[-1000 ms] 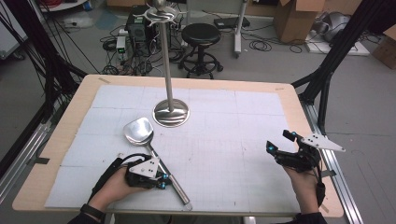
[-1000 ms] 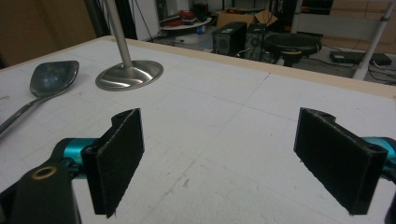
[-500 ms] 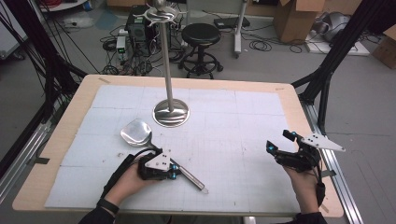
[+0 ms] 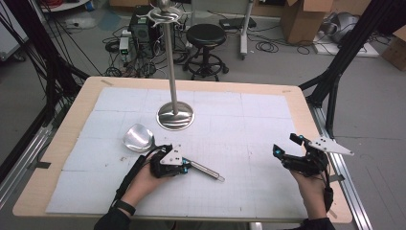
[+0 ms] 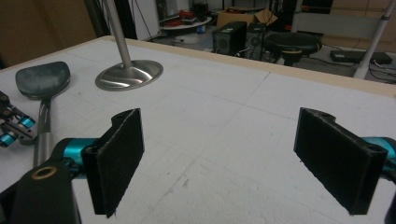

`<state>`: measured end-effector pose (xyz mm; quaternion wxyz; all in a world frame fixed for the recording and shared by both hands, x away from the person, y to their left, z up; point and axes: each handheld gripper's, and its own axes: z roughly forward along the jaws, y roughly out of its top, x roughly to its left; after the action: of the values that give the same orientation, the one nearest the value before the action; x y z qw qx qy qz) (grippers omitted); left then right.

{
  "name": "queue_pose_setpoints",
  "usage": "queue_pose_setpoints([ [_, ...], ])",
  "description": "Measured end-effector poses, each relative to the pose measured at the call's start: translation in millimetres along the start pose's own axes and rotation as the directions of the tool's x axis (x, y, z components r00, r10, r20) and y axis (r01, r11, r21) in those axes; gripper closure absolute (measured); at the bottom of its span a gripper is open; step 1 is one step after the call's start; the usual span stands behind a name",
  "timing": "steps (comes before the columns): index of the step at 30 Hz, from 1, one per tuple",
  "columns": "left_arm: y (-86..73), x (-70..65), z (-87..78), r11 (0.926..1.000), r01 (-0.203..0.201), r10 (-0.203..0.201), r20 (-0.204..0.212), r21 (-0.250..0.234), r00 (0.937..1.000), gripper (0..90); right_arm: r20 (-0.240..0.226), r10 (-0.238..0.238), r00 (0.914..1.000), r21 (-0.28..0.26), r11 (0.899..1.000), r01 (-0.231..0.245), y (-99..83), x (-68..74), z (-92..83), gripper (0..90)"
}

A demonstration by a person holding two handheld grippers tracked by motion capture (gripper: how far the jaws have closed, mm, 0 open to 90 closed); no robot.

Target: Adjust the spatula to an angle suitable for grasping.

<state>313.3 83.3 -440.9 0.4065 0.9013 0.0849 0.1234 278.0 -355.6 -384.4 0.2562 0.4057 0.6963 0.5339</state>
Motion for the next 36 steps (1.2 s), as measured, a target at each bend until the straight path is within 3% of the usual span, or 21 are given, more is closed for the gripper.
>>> queue_pose_setpoints([
  [4,-1.0,5.1,1.1,0.9991,0.038,-0.039,-0.015,-0.020,0.9991,90.0,-0.002,0.003,1.0000,0.003,1.000,-0.003,-0.1,0.3,0.2,15.4],
  [9,-0.6,7.5,4.5,0.9993,0.030,-0.030,-0.025,-0.025,0.9992,90.0,-0.002,0.003,1.0000,0.007,1.000,-0.003,-0.5,0.3,1.2,15.4],
  [13,-0.7,12.0,8.5,0.9998,0.018,-0.018,-0.040,0.000,0.9990,90.0,-0.002,0.003,1.0000,0.006,1.000,-0.003,-0.5,0.7,1.7,15.4],
  [22,-4.0,18.2,9.3,0.9983,0.058,-0.058,-0.072,-0.007,0.9957,90.0,-0.001,0.004,1.0000,0.008,1.000,-0.004,-0.9,0.6,2.7,15.4],
  [31,2.8,11.4,-7.4,0.9953,0.072,-0.073,-0.023,-0.065,0.9970,86.8,-0.011,0.001,0.9999,0.015,1.000,-0.001,-1.5,2.7,5.4,15.4],
  [34,6.0,7.2,-17.8,0.9924,0.076,-0.077,-0.009,-0.097,0.9970,73.1,-0.012,0.001,0.9999,0.014,1.000,0.000,-1.7,2.8,5.4,15.4],
  [36,7.5,4.5,-25.1,0.9890,0.083,-0.083,0.006,-0.122,0.9965,70.1,-0.012,0.002,0.9999,0.014,1.000,-0.001,-1.7,2.9,5.5,15.4],
])
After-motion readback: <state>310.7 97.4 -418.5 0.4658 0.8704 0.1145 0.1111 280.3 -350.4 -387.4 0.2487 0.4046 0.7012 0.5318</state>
